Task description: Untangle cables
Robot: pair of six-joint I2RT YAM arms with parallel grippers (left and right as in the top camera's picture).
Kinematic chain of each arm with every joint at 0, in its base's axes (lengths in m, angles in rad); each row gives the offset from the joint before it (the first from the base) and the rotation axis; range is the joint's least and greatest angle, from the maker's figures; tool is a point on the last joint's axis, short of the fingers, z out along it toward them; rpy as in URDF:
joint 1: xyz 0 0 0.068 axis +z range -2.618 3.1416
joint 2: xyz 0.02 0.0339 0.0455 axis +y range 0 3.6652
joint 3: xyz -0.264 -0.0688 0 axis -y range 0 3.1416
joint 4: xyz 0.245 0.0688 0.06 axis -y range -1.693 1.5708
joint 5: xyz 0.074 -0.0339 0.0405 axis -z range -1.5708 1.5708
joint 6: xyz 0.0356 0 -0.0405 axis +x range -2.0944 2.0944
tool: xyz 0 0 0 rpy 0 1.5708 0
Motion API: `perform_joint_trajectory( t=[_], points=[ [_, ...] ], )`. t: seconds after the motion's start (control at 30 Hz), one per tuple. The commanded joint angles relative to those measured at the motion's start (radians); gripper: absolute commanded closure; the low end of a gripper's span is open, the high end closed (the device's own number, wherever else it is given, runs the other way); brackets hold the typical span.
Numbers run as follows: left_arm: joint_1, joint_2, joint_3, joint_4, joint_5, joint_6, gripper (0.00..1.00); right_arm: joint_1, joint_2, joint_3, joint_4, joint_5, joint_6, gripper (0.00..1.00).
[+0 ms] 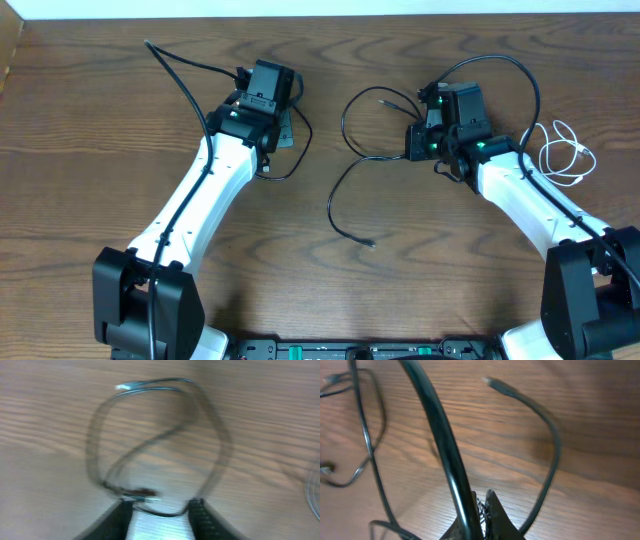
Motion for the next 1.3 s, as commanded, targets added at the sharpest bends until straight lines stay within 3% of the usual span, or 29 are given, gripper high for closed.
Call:
perform_joint_trajectory(
  t=[0.0,0.03,0.1,0.27,0.43,0.93,1.03,1.07,1.1,1.13,1.17,1.27],
  points=[
    [-0.003,-0.003,0.004,0.041,0.393,0.211,0.42,-0.002,-0.001,0.001,0.034,-0.198,-0.029,0.99],
    [-0.003,-0.002,0.004,0.055,0.533,0.267,0.35,-0.003,-0.001,0.001,0.052,-0.269,-0.029,0.99],
    [-0.003,-0.002,0.003,0.072,0.631,0.283,0.29,-0.007,-0.002,0.001,0.071,-0.357,-0.029,0.99],
    [-0.006,0.024,0.003,0.107,0.645,0.28,0.14,-0.02,-0.005,0.001,0.117,-0.56,-0.029,0.99],
    [-0.006,0.089,0.003,0.131,0.52,0.199,0.12,-0.022,-0.013,0.001,0.148,-0.676,-0.031,0.99],
    [-0.006,0.25,0.003,0.305,0.513,0.105,0.12,-0.023,-0.06,0.001,0.151,-0.792,-0.075,0.99],
    [-0.006,0.288,0.003,0.304,0.441,0.063,0.26,-0.027,-0.06,0.001,0.15,-0.791,-0.08,0.99],
    [-0.006,0.298,0.003,0.304,0.406,0.061,0.4,-0.029,-0.06,0.001,0.148,-0.787,-0.081,0.99],
    [-0.006,0.304,0.003,0.303,0.377,0.061,0.61,-0.031,-0.06,0.001,0.147,-0.785,-0.082,0.99],
    [-0.005,0.305,0.003,0.296,0.332,0.053,0.73,-0.034,-0.06,0.001,0.143,-0.785,-0.082,0.99],
    [-0.005,0.305,0.003,0.288,0.285,0.04,0.8,-0.037,-0.06,0.001,0.14,-0.784,-0.082,0.99],
    [-0.004,0.295,0.003,0.258,0.156,0.023,0.87,-0.053,-0.06,0.001,0.13,-0.783,-0.082,0.99]
  ],
)
